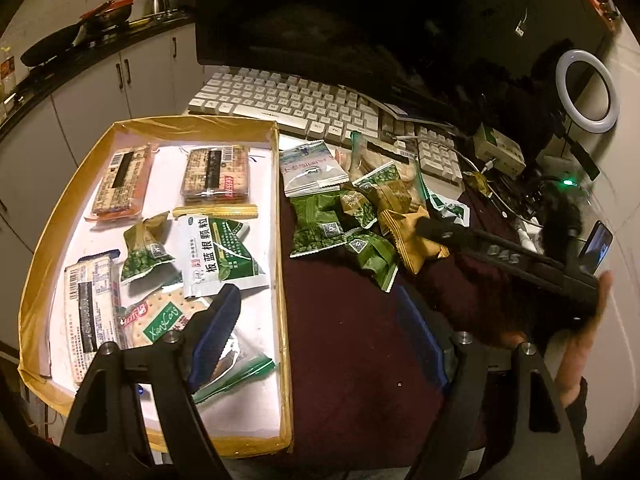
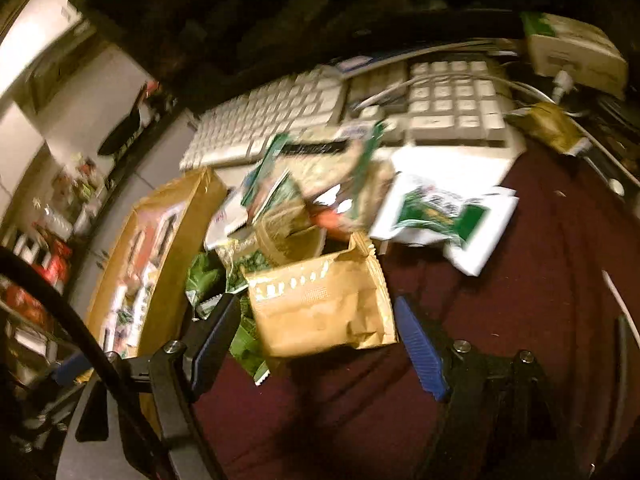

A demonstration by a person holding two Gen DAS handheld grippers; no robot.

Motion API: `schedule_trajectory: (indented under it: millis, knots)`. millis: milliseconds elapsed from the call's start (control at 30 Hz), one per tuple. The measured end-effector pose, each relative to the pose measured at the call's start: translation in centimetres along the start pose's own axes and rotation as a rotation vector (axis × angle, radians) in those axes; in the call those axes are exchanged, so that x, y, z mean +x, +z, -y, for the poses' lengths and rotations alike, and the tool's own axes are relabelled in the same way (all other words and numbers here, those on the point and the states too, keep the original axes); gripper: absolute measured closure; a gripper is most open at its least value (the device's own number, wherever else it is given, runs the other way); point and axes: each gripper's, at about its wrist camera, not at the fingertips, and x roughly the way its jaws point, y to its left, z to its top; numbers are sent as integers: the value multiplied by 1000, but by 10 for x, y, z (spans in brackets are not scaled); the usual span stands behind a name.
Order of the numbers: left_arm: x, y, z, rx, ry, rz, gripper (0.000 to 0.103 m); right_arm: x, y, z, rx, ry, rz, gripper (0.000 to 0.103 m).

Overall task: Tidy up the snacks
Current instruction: 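Move the right tool back toward the remaining snack pile, then grasp the tan pastry pack with the right tool while the left tool grasps a green sachet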

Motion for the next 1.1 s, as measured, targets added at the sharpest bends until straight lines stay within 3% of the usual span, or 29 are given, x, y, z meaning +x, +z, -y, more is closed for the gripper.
schedule_trajectory:
  millis: [67,167,300,433,633,800,900,967,1100]
  knots:
    - [2,0,-3,-11,7,-3,23,5,-2,-11,-54,-56,6,23]
    - [5,0,-6,-28,9,-21,23,4,-5,-14,-80,-100,16,33]
    - [7,0,-3,-20,9,-22,23,-14,-11,3,-21,-48,41,42]
    - [12,1,9,-6,-22,-45,23,-36,-22,17,7,-22,111,43]
    - [43,10,30,-31,-64,-157,23,-48,-36,29,53,4,175,43]
    - [68,27,47,-21,42,-158,26,-43,-38,35,96,-28,176,43]
    - [87,33,54,-24,42,-184,34,-42,-38,35,100,-36,171,43]
    - [100,35,59,-23,43,-219,47,-44,-39,37,106,-31,173,43]
    - [117,39,61,-42,67,-237,53,-44,-39,40,118,-18,170,43]
